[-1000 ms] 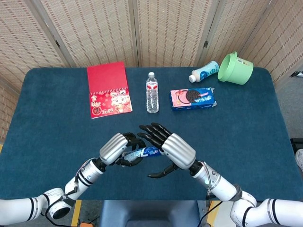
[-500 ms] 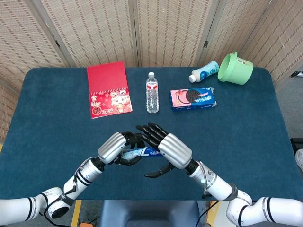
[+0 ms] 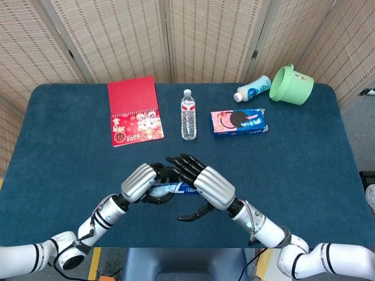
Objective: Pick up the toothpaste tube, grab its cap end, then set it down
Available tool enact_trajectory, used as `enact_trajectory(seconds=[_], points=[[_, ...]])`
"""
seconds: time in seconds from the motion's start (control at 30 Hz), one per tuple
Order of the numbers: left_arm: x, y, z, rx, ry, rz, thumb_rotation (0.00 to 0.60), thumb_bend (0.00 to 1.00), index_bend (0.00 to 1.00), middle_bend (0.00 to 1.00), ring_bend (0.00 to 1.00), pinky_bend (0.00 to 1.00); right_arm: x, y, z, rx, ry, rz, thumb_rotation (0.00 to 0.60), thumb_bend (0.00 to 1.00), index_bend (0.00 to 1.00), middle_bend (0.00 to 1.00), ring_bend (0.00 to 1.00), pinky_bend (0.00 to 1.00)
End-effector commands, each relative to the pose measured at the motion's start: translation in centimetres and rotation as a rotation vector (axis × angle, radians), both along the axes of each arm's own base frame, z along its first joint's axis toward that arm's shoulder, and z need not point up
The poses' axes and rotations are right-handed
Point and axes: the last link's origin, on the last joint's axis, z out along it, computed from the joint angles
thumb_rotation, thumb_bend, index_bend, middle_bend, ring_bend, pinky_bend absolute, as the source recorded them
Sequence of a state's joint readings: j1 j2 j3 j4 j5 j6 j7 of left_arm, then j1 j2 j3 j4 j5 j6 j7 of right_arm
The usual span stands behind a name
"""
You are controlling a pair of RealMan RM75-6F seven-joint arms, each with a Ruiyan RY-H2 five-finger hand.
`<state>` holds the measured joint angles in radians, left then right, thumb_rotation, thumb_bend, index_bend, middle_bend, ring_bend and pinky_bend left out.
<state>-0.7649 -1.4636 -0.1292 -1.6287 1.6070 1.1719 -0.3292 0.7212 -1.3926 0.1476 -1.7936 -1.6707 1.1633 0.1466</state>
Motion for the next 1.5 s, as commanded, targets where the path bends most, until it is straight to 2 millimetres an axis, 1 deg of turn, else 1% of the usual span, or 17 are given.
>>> enact_trajectory(seconds=[0.03,0.33,0.47,0.6,0.7,0.73,0.8,0.83,0.87,0.9,0.93,1.0,1.1,1.27,1.4,1.47,1.5], points=[[-0.9,0.2,-0.4,0.039,0.076,-0.014,0.6,0.47,0.75,0.75,0.65,0.44,-0.5,0.2,0.7,-0.016,0.007,-0.001,0.161,0.0,0.0,0.0,0.0,0.0],[-4.9,1.6,-2.7,0.113,0.405,0.009,0.6,0.47,0.73,0.75,0.63,0.43,-3.1,0.8,4.2,-0.134,0.08,-0.037,0.161,0.0,0.0,0.0,0.0,0.0],[-5.9,2.1,-3.6,0.141,0.498,0.036,0.6,0.47,0.71,0.75,0.62,0.43,-4.4,1.1,5.5,-0.177,0.108,-0.066,0.159,0.0,0.0,0.0,0.0,0.0],[-6.4,2.1,-4.4,0.164,0.576,0.04,0.6,0.47,0.65,0.74,0.6,0.43,-5.5,1.4,6.3,-0.204,0.135,-0.086,0.16,0.0,0.0,0.0,0.0,0.0],[-6.5,2.0,-5.0,0.161,0.598,0.055,0.6,0.47,0.61,0.72,0.58,0.42,-6.3,1.4,6.8,-0.219,0.149,-0.108,0.159,0.0,0.0,0.0,0.0,0.0],[-6.5,2.0,-5.1,0.158,0.599,0.062,0.6,0.47,0.58,0.7,0.56,0.42,-6.5,1.5,6.9,-0.221,0.15,-0.115,0.158,0.0,0.0,0.0,0.0,0.0],[-6.6,2.0,-5.3,0.152,0.608,0.074,0.6,0.45,0.49,0.62,0.5,0.39,-6.9,1.5,7.1,-0.223,0.153,-0.129,0.16,0.0,0.0,0.0,0.0,0.0],[-6.7,2.0,-5.4,0.148,0.617,0.079,0.6,0.41,0.38,0.52,0.41,0.36,-7.1,1.5,7.2,-0.224,0.154,-0.135,0.16,0.0,0.0,0.0,0.0,0.0],[-6.8,2.1,-5.4,0.143,0.626,0.088,0.6,0.38,0.31,0.46,0.36,0.34,-7.4,1.5,7.2,-0.227,0.158,-0.142,0.161,0.0,0.0,0.0,0.0,0.0],[-6.8,2.1,-5.4,0.142,0.63,0.094,0.6,0.35,0.21,0.36,0.28,0.31,-7.6,1.5,7.3,-0.23,0.16,-0.148,0.159,0.0,0.0,0.0,0.0,0.0],[-6.8,2.1,-5.3,0.142,0.627,0.101,0.6,0.32,0.13,0.28,0.21,0.28,-7.8,1.5,7.4,-0.233,0.163,-0.154,0.159,0.0,0.0,0.0,0.0,0.0],[-6.8,2.2,-4.9,0.145,0.609,0.12,0.6,0.3,0.03,0.18,0.14,0.24,-8.3,1.5,7.7,-0.24,0.171,-0.17,0.159,0.0,0.0,0.0,0.0,0.0],[-7.1,2.3,-4.0,0.161,0.578,0.148,0.6,0.29,0.0,0.12,0.11,0.2,-9.1,1.4,8.0,-0.245,0.188,-0.195,0.16,0.0,0.0,0.0,0.0,0.0],[-8.2,2.2,-1.8,0.201,0.547,0.197,0.6,0.29,0.02,0.12,0.13,0.2,-11.3,1.4,8.5,-0.253,0.272,-0.246,0.162,0.0,0.0,0.0,0.0,0.0],[-10.3,1.9,1.1,0.259,0.533,0.278,0.6,0.29,0.09,0.17,0.16,0.2,-13.6,1.9,9.4,-0.295,0.353,-0.312,0.177,0.0,0.0,0.0,0.0,0.0],[-11.7,1.9,2.5,0.293,0.544,0.326,0.6,0.29,0.11,0.18,0.17,0.2,-14.7,2.3,9.9,-0.302,0.381,-0.348,0.18,0.0,0.0,0.0,0.0,0.0],[-12.2,1.8,3.2,0.31,0.542,0.348,0.6,0.29,0.12,0.19,0.18,0.2,-15.3,2.5,10.1,-0.306,0.396,-0.361,0.192,0.0,0.0,0.0,0.0,0.0]])
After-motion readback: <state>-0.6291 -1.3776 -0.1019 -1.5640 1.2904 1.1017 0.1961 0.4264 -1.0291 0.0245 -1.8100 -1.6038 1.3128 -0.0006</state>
